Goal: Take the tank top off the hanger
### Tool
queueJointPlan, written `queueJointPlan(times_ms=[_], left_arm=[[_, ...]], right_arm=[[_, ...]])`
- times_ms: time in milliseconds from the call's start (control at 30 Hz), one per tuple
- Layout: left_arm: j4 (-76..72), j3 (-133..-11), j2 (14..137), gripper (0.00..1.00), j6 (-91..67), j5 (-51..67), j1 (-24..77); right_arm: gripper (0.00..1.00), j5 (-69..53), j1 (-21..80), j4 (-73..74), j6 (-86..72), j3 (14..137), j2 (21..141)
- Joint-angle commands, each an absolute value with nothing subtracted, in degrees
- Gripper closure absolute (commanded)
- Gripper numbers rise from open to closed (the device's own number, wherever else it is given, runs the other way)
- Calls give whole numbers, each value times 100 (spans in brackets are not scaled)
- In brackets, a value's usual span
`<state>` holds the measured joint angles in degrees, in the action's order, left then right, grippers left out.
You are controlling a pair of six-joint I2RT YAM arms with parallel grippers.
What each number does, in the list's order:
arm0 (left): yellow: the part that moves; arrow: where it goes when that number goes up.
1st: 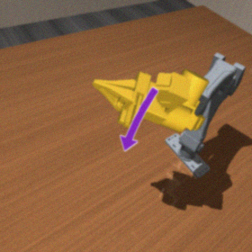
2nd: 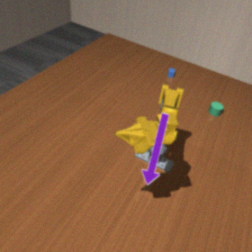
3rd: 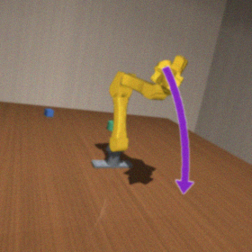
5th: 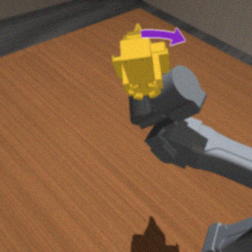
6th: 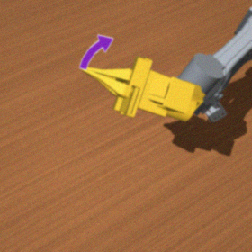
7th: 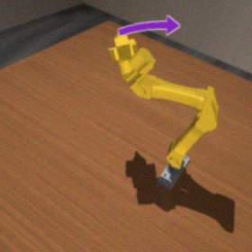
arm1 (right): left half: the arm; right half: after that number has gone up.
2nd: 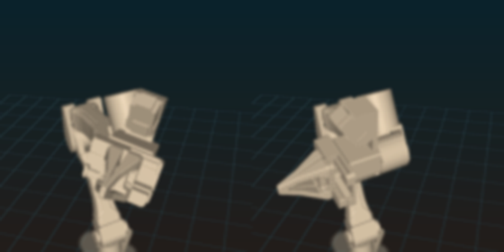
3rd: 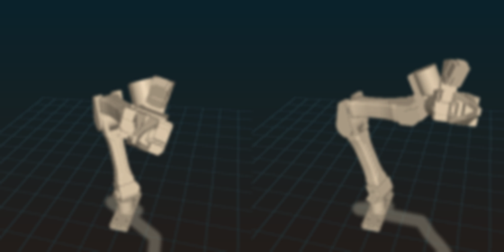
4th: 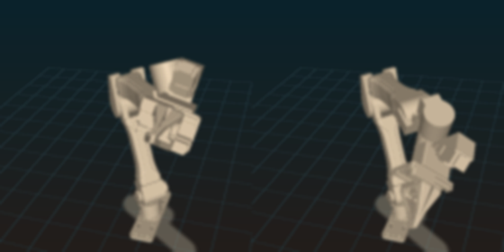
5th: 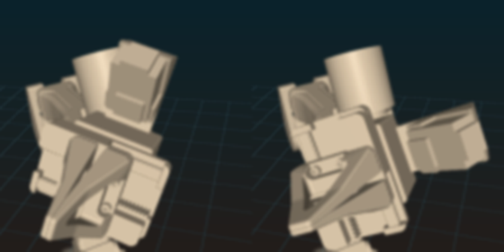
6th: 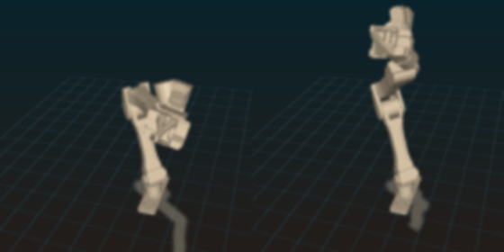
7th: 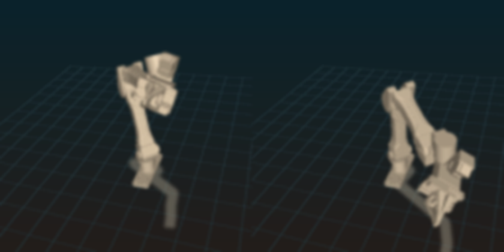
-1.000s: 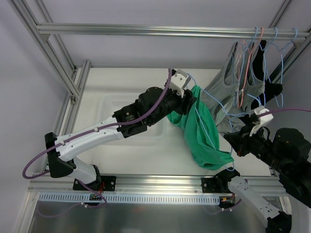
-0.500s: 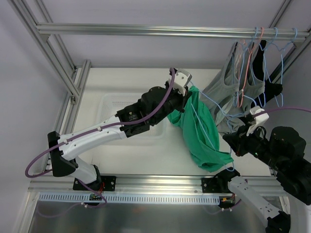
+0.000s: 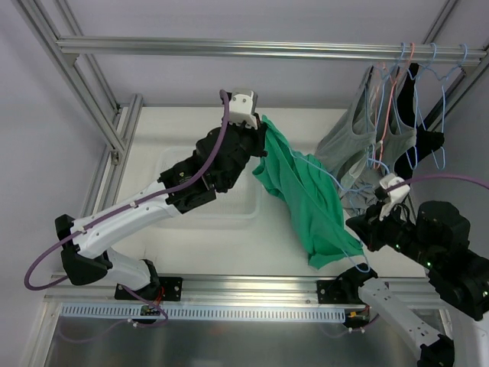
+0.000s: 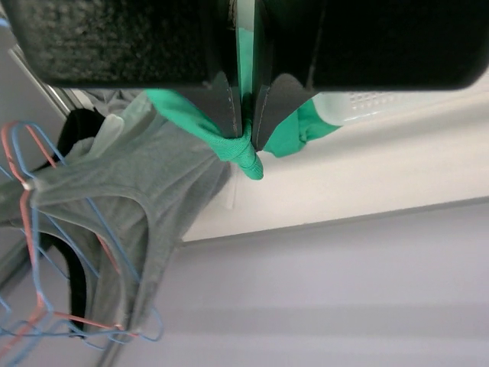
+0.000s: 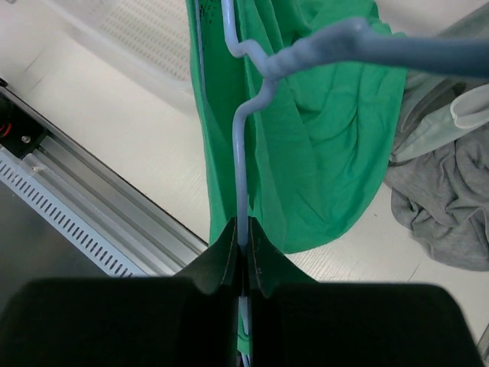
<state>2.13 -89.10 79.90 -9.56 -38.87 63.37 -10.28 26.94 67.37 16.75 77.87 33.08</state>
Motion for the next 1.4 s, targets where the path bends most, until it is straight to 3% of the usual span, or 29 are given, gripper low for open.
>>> queueJointPlan(times_ms=[0,200,300,367,433,533,667,933,1000,1167,1300,1367], left_arm=[[483,-8877,7770,100,-1599,-3931,5969],[659,-8877,7752,100,-1837,-2920,5528],[642,-9035,7936,100,-1679,-1700,5520],[528,-9044,7998,100,-1670,-382,5546],[-161,-8626,7946,100,-1644,993,5633],[-1688,-7564,7577,100,-1836,2017,5914],[-2881,-6690,7400,100,-2232,2529,6205],[-3437,-6372,8428,100,-2461,2990,7127],[-3096,-6250,8639,100,-2566,2438,7224],[-725,-6573,9104,100,-2997,-796,7216],[167,-6856,9430,100,-3006,-993,7128],[202,-6820,9396,91,-3006,-1063,7119]], right_arm=[[100,-1467,2733,6513,1994,7840,2980],[100,-1574,2733,6478,2311,7875,2436],[100,-1495,2733,6364,2391,7901,2286],[100,-671,2733,6040,1893,7779,2180],[100,101,2725,5241,1636,7525,1847],[100,902,2733,4081,1336,6962,1260],[100,1625,2725,2578,1266,6172,599],[100,1398,2716,-1641,844,3956,237],[100,1406,2716,-756,957,4287,604],[100,1371,2725,2974,985,6805,2098],[100,1459,2716,4858,677,7312,2794],[100,1494,2725,5123,616,7374,3066]])
